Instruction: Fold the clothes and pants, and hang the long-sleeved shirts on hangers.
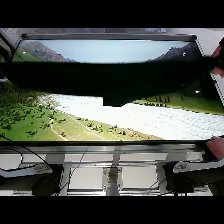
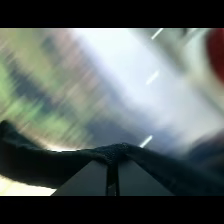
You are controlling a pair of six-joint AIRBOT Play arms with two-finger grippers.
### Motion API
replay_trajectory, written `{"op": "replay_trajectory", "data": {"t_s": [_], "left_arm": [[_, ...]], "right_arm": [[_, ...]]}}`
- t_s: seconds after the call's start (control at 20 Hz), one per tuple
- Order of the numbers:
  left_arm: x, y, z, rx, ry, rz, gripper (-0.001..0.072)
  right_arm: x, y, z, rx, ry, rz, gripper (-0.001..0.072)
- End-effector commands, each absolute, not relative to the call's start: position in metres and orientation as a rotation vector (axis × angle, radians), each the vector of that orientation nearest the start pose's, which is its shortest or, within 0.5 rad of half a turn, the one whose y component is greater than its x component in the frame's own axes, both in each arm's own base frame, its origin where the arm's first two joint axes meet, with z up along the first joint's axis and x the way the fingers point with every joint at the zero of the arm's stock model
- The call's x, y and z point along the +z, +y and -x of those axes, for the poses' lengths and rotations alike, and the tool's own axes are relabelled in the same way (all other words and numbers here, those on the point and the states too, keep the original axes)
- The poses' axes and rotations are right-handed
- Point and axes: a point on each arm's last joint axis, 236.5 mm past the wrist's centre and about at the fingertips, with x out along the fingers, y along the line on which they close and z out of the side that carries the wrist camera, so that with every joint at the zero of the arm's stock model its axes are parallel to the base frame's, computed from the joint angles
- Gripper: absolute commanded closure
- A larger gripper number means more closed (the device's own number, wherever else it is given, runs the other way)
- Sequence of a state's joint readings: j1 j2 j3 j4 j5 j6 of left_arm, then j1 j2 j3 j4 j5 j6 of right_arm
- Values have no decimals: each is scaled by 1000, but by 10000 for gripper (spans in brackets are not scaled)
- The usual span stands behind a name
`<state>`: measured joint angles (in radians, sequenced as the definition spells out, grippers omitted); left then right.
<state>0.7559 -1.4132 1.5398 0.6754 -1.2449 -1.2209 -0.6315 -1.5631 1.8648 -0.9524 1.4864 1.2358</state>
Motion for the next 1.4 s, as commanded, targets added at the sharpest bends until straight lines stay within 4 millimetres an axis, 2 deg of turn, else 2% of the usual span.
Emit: {"op": "replay_trajectory", "data": {"t_s": [0.0, 0.15, 0.4, 0.55, 0.7, 0.8, 1.0, 1.25, 1.35], "left_arm": [[107, 183, -388, -9, 976, 528, 678], [80, 187, -361, 11, 1041, 495, 678], [18, 176, -300, -5, 1218, 424, 678], [-6, 176, -269, 17, 1289, 427, 678], [-20, 183, -242, 63, 1348, 436, 678], [-25, 182, -234, 78, 1365, 467, 677], [-34, 174, -226, 102, 1392, 542, 677], [-25, 178, -228, 126, 1359, 514, 676], [-25, 178, -229, 126, 1358, 513, 669]], "right_arm": [[95, -171, -383, 43, 1223, -443, 685], [58, -167, -361, 33, 1278, -458, 685], [-10, -173, -305, -67, 1356, -517, 686], [-33, -183, -267, -132, 1382, -575, 685], [-43, -192, -238, -171, 1387, -638, 685], [-49, -193, -222, -185, 1396, -680, 685], [-62, -193, -202, -236, 1405, -774, 684], [-60, -200, -190, -277, 1417, -772, 684], [-60, -196, -179, -268, 1467, -767, 613]]}}
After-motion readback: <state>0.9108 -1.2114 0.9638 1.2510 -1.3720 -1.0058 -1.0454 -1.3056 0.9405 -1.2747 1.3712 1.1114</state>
